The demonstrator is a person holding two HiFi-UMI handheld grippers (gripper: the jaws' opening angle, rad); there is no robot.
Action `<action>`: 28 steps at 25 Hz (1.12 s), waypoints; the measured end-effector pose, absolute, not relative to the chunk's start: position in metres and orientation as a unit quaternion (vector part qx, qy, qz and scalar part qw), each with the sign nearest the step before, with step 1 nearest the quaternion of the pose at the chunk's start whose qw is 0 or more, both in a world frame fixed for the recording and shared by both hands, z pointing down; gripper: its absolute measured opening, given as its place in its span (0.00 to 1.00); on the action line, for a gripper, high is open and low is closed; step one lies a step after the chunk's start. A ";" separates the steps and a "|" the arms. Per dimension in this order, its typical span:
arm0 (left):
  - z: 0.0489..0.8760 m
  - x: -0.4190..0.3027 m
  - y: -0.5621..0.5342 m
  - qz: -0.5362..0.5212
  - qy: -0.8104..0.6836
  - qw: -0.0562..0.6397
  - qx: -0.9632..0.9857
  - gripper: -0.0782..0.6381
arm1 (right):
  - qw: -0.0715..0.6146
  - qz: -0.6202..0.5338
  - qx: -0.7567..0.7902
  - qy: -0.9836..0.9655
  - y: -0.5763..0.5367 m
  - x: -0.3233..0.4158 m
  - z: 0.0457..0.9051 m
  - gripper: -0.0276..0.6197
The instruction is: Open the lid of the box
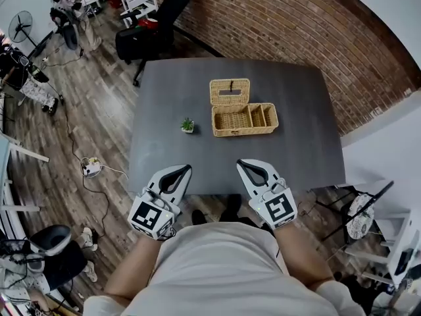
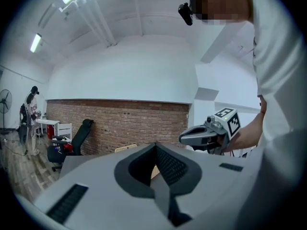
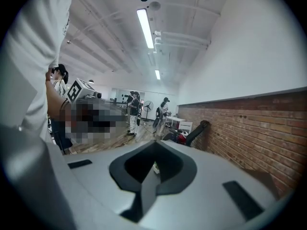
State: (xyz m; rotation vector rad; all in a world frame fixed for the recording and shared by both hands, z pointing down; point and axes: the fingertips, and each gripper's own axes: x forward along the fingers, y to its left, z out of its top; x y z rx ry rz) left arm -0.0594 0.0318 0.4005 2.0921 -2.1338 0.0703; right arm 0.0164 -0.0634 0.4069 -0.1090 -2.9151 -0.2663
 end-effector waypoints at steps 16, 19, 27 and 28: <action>0.386 -0.014 0.059 0.019 -0.696 0.054 0.716 0.13 | 0.096 -0.098 -0.013 -0.990 -0.031 0.065 0.396 0.05; 0.382 0.002 0.057 0.020 -0.704 0.047 0.709 0.13 | 0.094 -0.100 -0.026 -0.990 -0.032 0.082 0.394 0.05; 0.379 0.065 0.055 0.022 -0.727 0.037 0.685 0.13 | 0.093 -0.104 -0.072 -0.988 -0.027 0.143 0.399 0.05; 0.378 0.074 0.055 0.022 -0.728 0.037 0.684 0.13 | 0.092 -0.102 -0.076 -0.988 -0.025 0.151 0.399 0.05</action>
